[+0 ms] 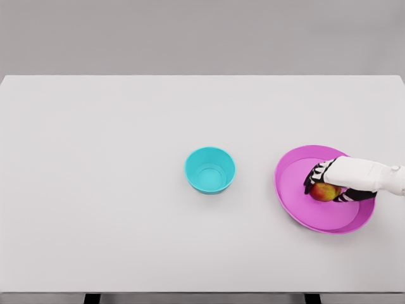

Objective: Put the apple from the pink plate into the blue bowl with your right arm

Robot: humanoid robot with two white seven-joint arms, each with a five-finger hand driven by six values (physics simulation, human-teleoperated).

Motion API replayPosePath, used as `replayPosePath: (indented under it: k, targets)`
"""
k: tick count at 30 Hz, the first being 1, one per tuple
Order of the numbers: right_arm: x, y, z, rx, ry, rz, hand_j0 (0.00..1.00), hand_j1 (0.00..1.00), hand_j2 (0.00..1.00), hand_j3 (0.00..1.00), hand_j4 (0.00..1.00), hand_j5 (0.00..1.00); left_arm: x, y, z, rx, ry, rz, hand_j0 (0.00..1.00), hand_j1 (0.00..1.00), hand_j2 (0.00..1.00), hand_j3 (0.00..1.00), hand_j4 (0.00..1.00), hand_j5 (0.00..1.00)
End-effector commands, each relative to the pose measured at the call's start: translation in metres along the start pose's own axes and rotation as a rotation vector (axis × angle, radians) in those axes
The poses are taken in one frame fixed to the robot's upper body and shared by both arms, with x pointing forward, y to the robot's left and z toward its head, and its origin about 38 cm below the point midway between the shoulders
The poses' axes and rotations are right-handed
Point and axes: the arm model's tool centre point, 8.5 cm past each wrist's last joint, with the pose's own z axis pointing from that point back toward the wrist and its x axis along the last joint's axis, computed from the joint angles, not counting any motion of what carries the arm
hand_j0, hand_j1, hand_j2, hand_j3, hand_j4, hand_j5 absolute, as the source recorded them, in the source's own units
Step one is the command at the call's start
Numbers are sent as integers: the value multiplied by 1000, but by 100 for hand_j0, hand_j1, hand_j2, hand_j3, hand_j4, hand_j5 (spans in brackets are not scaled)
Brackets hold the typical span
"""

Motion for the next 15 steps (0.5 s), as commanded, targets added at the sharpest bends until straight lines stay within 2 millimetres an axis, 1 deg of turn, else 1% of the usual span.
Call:
replayPosePath:
  k: [1,5,9,13,15]
  targets:
    - [0,-1,1,-5,0,-2,53,53,53,53,53,53,0,0,0,0,0,0,100,100,100,100,100,100]
    - [-1,-9,2,-18,4,9,52,52,52,52,52,52,0,0,0,0,0,0,100,100,100,100,100,100]
    - [-3,-23,5,-43,12,34,52,52,52,52,52,52,0,0,0,0,0,0,100,100,100,100,100,100]
    - [-2,-37,-1,-86,1,49,52,52,52,52,52,52,0,0,0,0,0,0,100,100,100,100,100,100]
    - [1,-43,-10,-114,-17,49,52,52,52,52,52,52,0,0,0,0,0,0,100,100,100,100,100,100]
